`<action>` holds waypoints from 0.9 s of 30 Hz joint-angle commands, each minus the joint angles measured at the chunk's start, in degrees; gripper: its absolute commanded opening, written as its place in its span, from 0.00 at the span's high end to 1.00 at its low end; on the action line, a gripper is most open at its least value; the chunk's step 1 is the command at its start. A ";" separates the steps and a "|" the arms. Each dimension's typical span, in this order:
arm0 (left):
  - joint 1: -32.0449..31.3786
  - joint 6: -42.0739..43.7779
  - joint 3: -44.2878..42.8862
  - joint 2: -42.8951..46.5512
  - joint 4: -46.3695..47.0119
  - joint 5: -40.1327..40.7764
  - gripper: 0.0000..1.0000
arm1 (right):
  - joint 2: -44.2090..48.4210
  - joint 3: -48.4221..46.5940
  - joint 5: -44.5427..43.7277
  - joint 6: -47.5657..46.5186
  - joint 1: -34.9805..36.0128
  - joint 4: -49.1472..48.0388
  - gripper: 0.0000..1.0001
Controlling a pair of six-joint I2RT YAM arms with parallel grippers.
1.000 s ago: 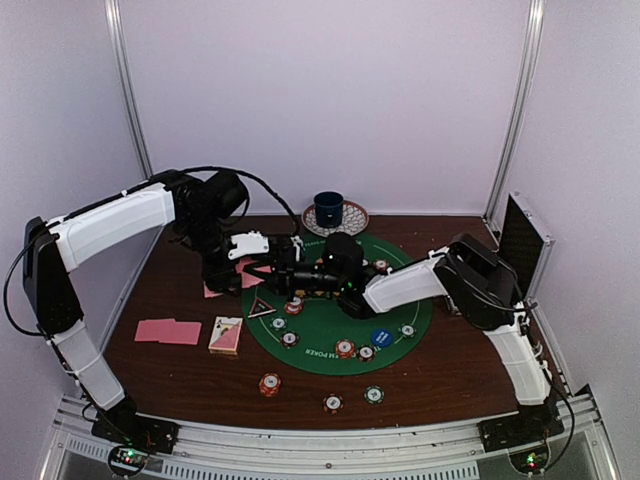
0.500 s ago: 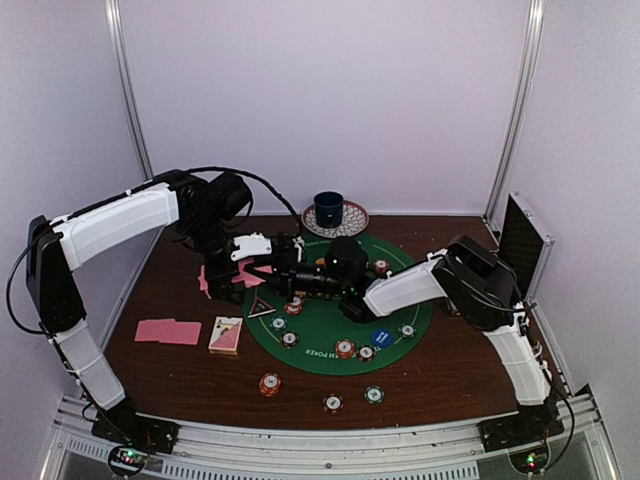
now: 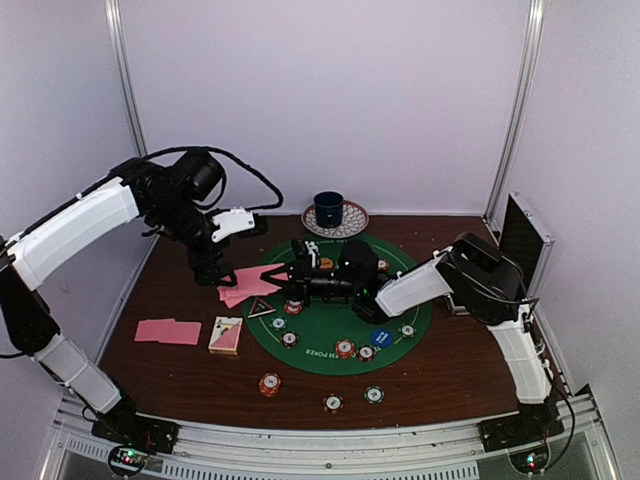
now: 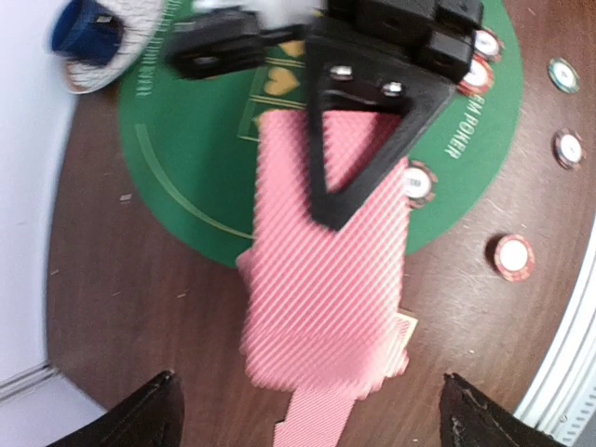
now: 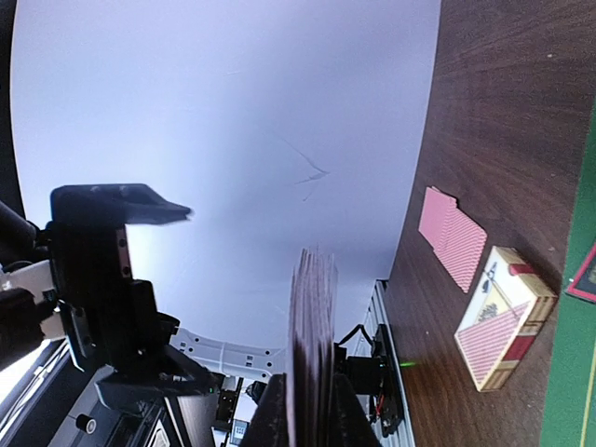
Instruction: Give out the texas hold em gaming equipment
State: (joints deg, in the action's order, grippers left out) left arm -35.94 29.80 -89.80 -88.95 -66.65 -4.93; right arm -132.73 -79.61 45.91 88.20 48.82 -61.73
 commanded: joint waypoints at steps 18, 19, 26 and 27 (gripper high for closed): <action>3.15 -9.96 3.14 6.95 9.96 5.02 0.03 | 24.57 -11.34 -11.19 -68.21 -7.24 101.28 1.00; 3.24 -9.87 3.47 6.95 10.04 4.93 0.02 | 24.31 -13.34 -13.84 -70.53 -7.17 106.07 1.00; 3.42 -9.38 6.17 7.68 11.12 2.31 0.02 | 20.55 -25.37 -28.64 -80.06 -6.09 126.78 1.00; 3.42 -9.28 6.37 7.72 11.16 2.23 0.02 | 19.62 -26.74 -30.64 -80.86 -5.57 128.76 1.00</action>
State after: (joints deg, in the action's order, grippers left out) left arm -32.93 20.84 -84.62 -81.65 -58.19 -0.49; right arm -110.37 -100.77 26.92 16.38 42.02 49.28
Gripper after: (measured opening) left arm 0.975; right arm 0.116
